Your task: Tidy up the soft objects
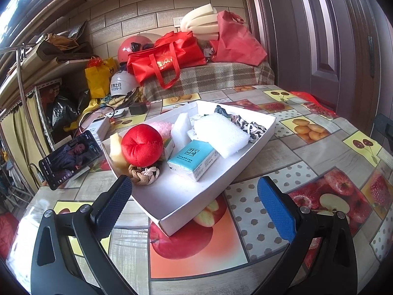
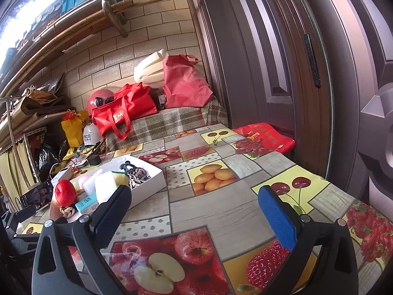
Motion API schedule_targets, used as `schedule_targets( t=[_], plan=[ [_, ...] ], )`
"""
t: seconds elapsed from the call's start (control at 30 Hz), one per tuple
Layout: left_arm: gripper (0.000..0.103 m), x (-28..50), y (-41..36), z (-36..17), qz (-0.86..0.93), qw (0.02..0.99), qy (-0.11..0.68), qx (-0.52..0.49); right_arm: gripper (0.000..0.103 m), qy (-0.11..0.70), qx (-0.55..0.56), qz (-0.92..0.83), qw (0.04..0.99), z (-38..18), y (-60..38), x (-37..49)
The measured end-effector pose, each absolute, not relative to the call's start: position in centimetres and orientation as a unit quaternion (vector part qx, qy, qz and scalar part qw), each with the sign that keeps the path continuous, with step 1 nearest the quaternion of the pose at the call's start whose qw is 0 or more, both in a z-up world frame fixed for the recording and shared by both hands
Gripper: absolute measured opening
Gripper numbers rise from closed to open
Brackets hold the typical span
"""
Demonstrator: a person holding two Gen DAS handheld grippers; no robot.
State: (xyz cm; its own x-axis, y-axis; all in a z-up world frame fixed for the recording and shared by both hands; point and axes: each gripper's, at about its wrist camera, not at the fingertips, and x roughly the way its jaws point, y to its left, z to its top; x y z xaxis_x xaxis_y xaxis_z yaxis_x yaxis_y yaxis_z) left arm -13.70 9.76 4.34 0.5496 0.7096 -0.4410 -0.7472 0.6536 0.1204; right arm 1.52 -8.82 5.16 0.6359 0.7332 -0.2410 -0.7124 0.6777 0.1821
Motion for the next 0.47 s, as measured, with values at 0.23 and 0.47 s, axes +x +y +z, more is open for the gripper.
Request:
schedule_targets(
  t=[0.23,0.47],
  plan=[
    [0.103,-13.46,9.61,3.94,0.405,0.883,0.232,-0.041,0.103,0.145,0.030,0.400,0.905,5.16,-8.71,1.31],
    [0.103,-13.58,9.78,4.02,0.403,0.884,0.234,-0.048,0.103,0.148,0.030,0.399,0.904,5.23,-8.62,1.11]
  ],
)
